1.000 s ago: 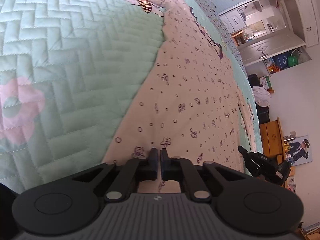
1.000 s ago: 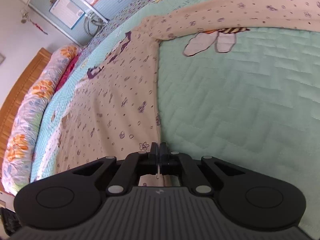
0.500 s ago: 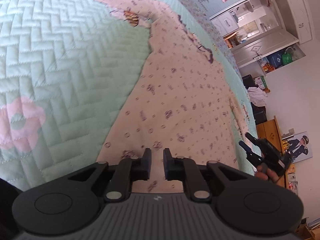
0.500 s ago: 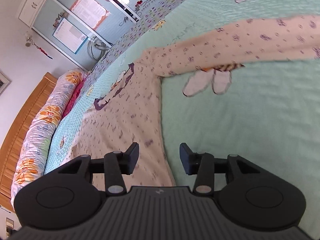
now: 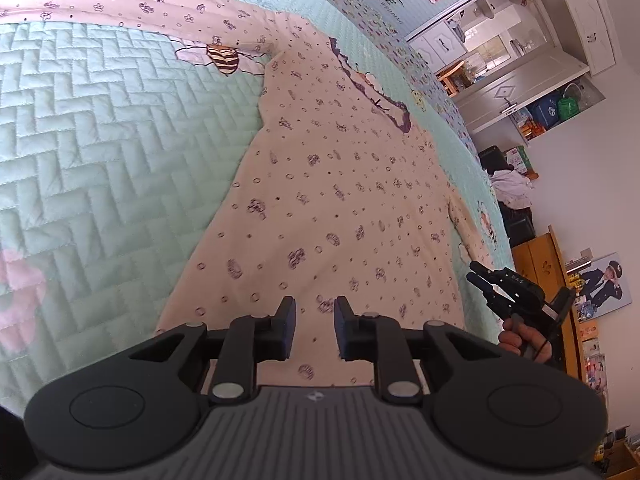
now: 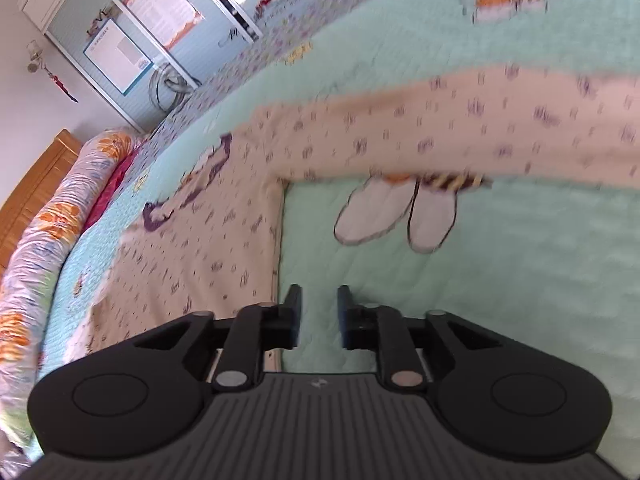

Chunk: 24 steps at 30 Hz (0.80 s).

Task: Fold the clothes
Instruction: 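Open both grippers and move the right gripper to the purple lace cuff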

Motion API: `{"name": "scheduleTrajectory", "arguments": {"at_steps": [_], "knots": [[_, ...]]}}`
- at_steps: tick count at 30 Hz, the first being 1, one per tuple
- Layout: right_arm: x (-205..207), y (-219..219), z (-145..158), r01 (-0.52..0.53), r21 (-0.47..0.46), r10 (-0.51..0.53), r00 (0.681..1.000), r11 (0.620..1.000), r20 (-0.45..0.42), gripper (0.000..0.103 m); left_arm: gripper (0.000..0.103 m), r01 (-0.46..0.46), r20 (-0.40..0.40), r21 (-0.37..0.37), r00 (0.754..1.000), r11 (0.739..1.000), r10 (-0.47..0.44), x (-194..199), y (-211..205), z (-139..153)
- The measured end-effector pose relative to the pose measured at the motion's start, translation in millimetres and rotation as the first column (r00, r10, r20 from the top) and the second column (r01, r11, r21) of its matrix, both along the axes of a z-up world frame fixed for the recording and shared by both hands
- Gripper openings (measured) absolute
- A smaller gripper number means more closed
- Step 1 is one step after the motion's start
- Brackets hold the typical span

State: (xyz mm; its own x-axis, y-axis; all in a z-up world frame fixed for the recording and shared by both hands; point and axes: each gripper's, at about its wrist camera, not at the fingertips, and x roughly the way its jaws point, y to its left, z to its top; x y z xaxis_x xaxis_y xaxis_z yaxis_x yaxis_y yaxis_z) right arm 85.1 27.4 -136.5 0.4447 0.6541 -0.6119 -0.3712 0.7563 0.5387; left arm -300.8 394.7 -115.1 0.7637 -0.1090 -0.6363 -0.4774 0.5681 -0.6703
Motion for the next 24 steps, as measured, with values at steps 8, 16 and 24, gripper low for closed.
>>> {"name": "scheduleTrajectory", "arguments": {"at_steps": [8,16,24], "knots": [[27,89,-8,-0.221,0.010,0.221,0.974,0.975,-0.053,0.046,0.029,0.030,-0.009,-0.026,0.999,0.999,-0.031,23,-6,-7],[72,38,4,0.022,0.131,-0.011,0.996,0.991,-0.085,0.039,0.033,0.023,-0.032,-0.077,0.999,0.997,-0.026,30,-1,-26],[95,103,-9,-0.053,0.126,0.067,0.991,0.991,-0.112,0.047,0.036,0.038,-0.034,-0.059,0.999,0.998,-0.040,37,-7,-16]]}}
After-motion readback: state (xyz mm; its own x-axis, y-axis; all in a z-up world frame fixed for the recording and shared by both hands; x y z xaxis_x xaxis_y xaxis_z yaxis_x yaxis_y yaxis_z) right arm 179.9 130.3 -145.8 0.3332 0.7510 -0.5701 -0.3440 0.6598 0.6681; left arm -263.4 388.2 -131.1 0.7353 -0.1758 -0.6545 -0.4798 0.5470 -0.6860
